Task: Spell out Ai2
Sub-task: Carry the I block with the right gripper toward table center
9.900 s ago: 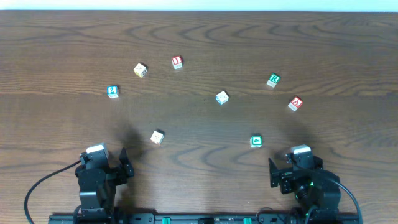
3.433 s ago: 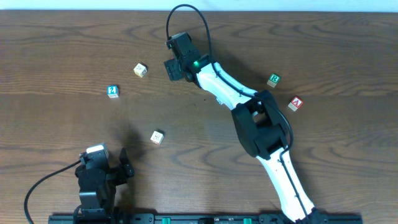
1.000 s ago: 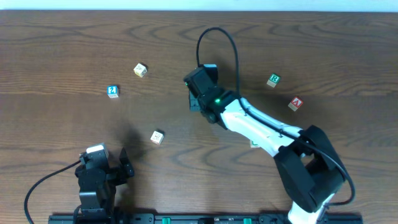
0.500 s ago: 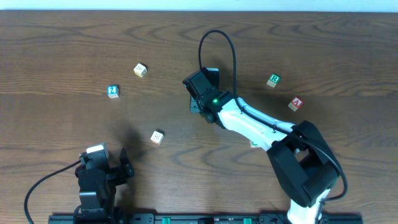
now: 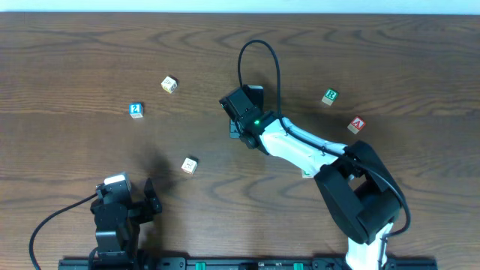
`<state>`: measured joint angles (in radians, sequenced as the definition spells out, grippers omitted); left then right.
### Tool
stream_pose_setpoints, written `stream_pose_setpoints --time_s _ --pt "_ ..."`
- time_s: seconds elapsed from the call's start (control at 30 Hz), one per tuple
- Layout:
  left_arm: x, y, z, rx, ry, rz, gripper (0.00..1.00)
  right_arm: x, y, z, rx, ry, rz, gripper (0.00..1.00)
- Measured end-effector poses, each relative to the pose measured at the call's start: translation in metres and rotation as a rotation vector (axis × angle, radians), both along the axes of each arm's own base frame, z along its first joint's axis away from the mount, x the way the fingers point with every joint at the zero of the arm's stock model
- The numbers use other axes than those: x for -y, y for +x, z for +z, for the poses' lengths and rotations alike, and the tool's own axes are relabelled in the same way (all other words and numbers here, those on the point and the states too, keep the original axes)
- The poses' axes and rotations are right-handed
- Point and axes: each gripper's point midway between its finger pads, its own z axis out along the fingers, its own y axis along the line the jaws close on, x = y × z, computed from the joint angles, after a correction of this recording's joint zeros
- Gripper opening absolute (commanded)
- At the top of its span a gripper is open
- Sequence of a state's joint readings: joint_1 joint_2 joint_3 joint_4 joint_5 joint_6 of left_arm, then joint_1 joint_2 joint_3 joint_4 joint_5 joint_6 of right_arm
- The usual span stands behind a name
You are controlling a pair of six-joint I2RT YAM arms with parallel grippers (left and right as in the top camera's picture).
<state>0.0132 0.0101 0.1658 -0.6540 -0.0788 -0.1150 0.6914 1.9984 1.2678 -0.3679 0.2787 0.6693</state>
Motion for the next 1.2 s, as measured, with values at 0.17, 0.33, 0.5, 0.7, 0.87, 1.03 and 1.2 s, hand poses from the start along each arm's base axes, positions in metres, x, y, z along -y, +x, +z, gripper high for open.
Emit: stream_pose_setpoints --time_s 0.17,0.33,0.5,0.7,0.87,1.03,1.2 --pt "0.0 0.0 0.0 0.0 0.0 0.0 0.95 -0.001 0.004 -0.004 0.013 -0.001 -0.004 0.02" --pt "0.0 0.0 0.0 0.0 0.0 0.0 0.95 0.001 0.006 -0.012 0.014 -0.021 -0.012 0.02" --pt "0.0 0.0 0.0 0.0 0.0 0.0 0.95 0.003 0.007 -0.011 0.024 -0.029 -0.018 0.02" --pt "0.0 0.0 0.0 0.0 0.0 0.0 0.96 0.004 0.008 -0.011 0.029 -0.034 -0.023 0.18" --pt "0.0 0.0 0.0 0.0 0.0 0.0 0.95 0.004 0.008 -0.011 0.03 -0.035 -0.023 0.26" --pt "0.0 0.0 0.0 0.0 0.0 0.0 0.95 0.004 0.008 -0.011 0.03 -0.035 -0.023 0.32" --pt "0.0 0.0 0.0 0.0 0.0 0.0 0.95 0.004 0.008 -0.011 0.03 -0.036 -0.021 0.37"
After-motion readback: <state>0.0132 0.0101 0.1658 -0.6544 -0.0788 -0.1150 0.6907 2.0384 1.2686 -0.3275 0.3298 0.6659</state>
